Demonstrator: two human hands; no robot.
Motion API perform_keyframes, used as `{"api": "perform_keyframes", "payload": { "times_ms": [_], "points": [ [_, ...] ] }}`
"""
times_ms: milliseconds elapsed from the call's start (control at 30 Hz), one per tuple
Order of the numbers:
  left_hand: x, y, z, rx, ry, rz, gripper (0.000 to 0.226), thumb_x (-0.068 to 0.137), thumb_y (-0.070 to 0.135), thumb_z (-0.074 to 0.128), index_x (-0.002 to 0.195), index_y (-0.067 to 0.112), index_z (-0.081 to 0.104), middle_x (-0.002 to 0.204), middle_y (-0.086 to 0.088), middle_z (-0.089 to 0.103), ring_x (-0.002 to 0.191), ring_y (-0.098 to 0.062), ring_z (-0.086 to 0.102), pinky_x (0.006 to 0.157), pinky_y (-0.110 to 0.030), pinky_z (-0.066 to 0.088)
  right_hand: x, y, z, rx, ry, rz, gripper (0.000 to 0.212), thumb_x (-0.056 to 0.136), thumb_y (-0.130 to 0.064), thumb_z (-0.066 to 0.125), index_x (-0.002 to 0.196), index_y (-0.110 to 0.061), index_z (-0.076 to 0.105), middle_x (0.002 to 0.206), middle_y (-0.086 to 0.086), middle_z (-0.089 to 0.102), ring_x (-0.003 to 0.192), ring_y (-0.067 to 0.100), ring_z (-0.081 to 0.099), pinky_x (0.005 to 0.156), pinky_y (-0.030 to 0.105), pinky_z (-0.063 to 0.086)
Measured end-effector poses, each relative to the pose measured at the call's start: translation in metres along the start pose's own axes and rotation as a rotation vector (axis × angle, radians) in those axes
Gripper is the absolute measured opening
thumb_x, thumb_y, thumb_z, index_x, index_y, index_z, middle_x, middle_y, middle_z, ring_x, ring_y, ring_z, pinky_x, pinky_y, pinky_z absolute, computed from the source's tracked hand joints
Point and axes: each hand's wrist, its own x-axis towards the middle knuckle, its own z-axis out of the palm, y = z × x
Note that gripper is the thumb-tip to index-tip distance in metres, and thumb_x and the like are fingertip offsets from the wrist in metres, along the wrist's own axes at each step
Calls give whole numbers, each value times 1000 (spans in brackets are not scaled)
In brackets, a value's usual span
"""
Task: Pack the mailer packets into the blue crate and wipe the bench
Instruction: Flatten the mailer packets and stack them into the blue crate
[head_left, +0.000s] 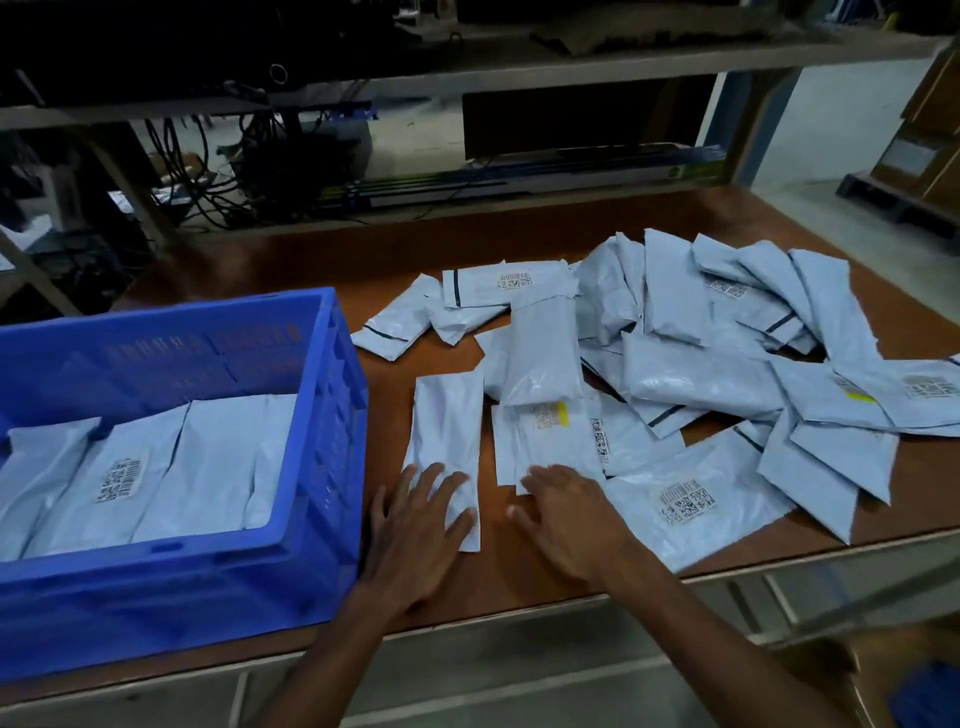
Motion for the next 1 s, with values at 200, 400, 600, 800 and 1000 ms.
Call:
{"api": "perform_keyframes", "payload": {
  "times_ms": [200,400,600,800,1000],
  "points": [
    [31,3,-16,-72,116,-114,72,88,75,25,152,42,19,163,4,14,151,-27,8,118,-54,15,57,-10,-69,-13,568,-75,32,92,-32,43,109,-17,66,105,7,70,95,30,61,82,42,47],
    [60,14,8,22,25,-132,65,93,71,20,152,52,1,166,5,4,150,-36,3,118,-58,7,167,16,-63,-52,74,249,73,94,-65,35,155,-31,13,165,8,6,147,45,6,116,59,13],
    [62,15,22,84,217,-75,56,98,53,24,151,39,34,158,-3,35,144,-34,30,111,-55,29,154,27,-15,-132,120,113,76,96,-60,31,157,-31,-4,165,7,-10,149,44,-6,120,57,9],
    [65,21,18,57,164,-112,50,99,41,34,148,37,38,156,-5,37,139,-34,34,107,-53,32,86,8,4,-134,233,141,75,93,-52,47,156,-34,10,165,3,6,150,35,4,115,54,21],
    [65,35,5,67,35,-113,54,102,26,37,155,25,27,161,-14,22,142,-43,23,114,-53,23,61,18,27,-178,243,70,69,95,-48,47,156,-34,18,164,4,18,147,39,22,106,56,36]
  ]
}}
